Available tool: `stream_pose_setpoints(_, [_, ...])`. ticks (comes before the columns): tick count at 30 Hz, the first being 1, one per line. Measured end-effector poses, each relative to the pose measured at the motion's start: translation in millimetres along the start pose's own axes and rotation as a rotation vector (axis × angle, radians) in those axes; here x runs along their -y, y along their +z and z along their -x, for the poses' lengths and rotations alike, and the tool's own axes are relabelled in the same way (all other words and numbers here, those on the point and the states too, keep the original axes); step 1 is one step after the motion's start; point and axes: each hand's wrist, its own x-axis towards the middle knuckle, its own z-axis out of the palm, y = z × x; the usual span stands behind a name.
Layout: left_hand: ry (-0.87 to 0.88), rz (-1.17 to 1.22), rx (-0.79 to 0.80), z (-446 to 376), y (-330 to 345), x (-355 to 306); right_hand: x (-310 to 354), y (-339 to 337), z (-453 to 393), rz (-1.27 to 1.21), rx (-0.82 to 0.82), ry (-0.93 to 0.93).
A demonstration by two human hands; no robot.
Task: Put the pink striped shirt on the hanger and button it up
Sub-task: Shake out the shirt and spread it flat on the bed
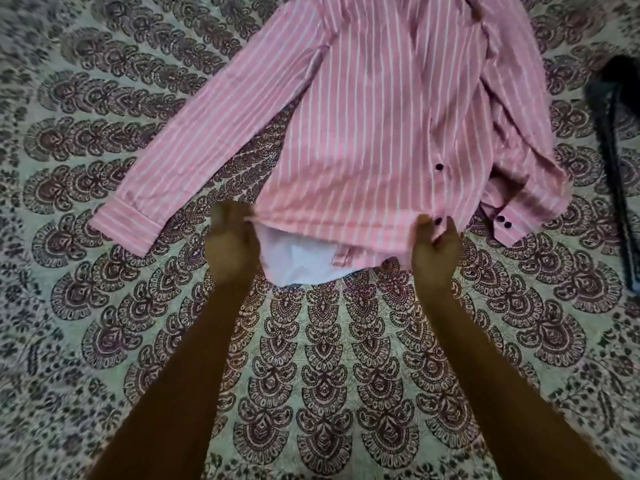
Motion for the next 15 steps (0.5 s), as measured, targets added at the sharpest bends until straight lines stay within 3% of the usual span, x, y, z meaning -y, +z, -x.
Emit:
stream_pose_setpoints(2, [-0.213, 0.074, -0.132, 5.4, -16.2, 13.6, 4.9, 4.0, 10.2, 0.097, 0.064, -0.126])
stream_pose_setpoints(3, [-0.29, 0.061, -0.12, 13.2, -20.3, 22.3, 4.1, 8.0, 16.8, 0.105, 0.102, -0.112])
stream_pose_setpoints(6, [-0.369, -0.013, 0.026, 38.6, -16.9, 54.8, -7.9, 21.8, 33.6, 0.093, 0.241, 0.108])
stream_pose_setpoints(9, [-0.425, -0.092, 0.148, 45.5, -11.1, 69.0, -22.5, 25.5, 41.3, 0.235, 0.353, 0.299])
stream_pose_setpoints(13, [-0.294, -0.24, 0.358, 43.0, -8.0, 68.2, -22.5, 14.0, 47.0, 0.247, 0.418, 0.276])
stream_pose_setpoints(15, [-0.205, -0.206, 0.352, 42.8, -9.3, 75.1, -18.0, 9.1, 48.5, 0.082, 0.362, 0.25])
